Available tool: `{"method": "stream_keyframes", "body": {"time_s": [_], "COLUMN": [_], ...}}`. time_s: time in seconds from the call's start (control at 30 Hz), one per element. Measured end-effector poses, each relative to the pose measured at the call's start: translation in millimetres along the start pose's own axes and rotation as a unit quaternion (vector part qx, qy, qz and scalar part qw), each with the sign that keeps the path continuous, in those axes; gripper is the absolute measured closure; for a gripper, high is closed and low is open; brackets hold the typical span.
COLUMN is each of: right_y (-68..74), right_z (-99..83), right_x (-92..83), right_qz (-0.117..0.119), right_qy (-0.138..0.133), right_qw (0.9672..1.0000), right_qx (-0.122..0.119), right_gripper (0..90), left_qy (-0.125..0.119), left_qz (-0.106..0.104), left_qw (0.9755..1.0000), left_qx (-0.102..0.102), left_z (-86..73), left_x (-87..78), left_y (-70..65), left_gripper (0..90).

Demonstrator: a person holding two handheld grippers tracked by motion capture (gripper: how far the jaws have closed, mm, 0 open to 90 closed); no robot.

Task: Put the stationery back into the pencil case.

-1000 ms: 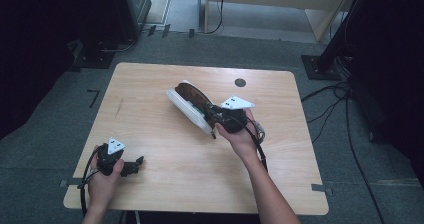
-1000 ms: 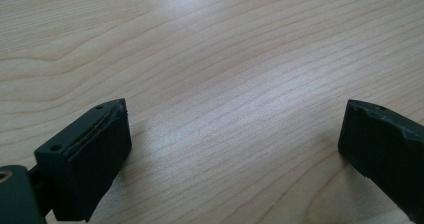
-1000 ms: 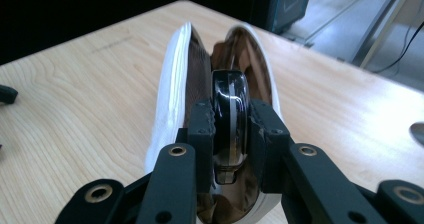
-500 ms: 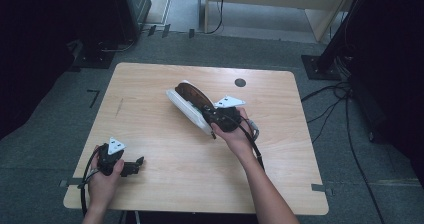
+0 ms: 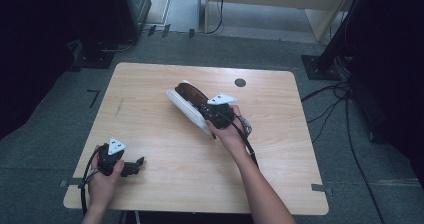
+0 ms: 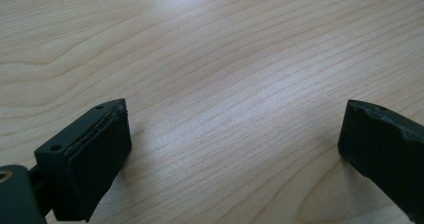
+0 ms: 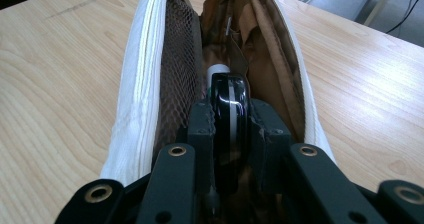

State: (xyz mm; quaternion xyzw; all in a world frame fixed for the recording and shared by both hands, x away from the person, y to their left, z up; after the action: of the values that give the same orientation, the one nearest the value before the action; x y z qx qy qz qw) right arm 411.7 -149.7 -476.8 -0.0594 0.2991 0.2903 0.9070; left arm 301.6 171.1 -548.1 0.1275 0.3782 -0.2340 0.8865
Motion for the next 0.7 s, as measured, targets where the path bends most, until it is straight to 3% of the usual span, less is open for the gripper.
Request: {"method": "stream_keyframes", "body": {"time_s": [0.13,0.27,0.47,0.6,0.7], "right_y": [1.2,-0.3,9.0,7.8,6.9], "right_z": [3.9,8.4,11.0,11.5,13.8], "right_x": [6.8,12.1,20.2,26.0,29.7], "right_qz": [-0.007,-0.010,-0.033,-0.030,-0.036], "right_qy": [0.002,0.015,0.027,0.032,0.034], "right_qw": [1.0000,0.9996,0.9990,0.9990,0.9987], "right_qx": [0.002,0.021,-0.013,0.008,0.011], "right_gripper": [73.7,73.8,73.1,72.2,70.5], "left_qy": [0.000,-0.001,-0.002,-0.003,-0.003], "left_qz": [0.000,-0.001,-0.005,-0.006,-0.007], "left_qw": [1.0000,1.0000,1.0000,1.0000,1.0000], "left_qx": [0.000,0.001,0.003,0.003,0.003], "left_z": [0.0,0.0,0.7,0.7,0.7], "left_x": [0.1,0.1,0.8,0.9,0.9], "left_y": [0.0,-0.2,-1.1,-1.4,-1.5], "left_gripper": [0.7,0.8,0.8,0.8,0.8]}}
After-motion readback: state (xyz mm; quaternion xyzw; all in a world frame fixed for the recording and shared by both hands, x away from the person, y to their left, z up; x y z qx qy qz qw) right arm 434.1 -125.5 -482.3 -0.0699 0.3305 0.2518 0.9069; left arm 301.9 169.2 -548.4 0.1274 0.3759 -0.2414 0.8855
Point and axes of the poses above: each handheld gripper's, and its own axes: x roughly forward along the jaws, z roughly out of its top, y roughly to its left, the point moved 4 cm from there along x, roughly forward along the jaws, and after that the axes turned 3 degrees about x, right-handed, at the moved point
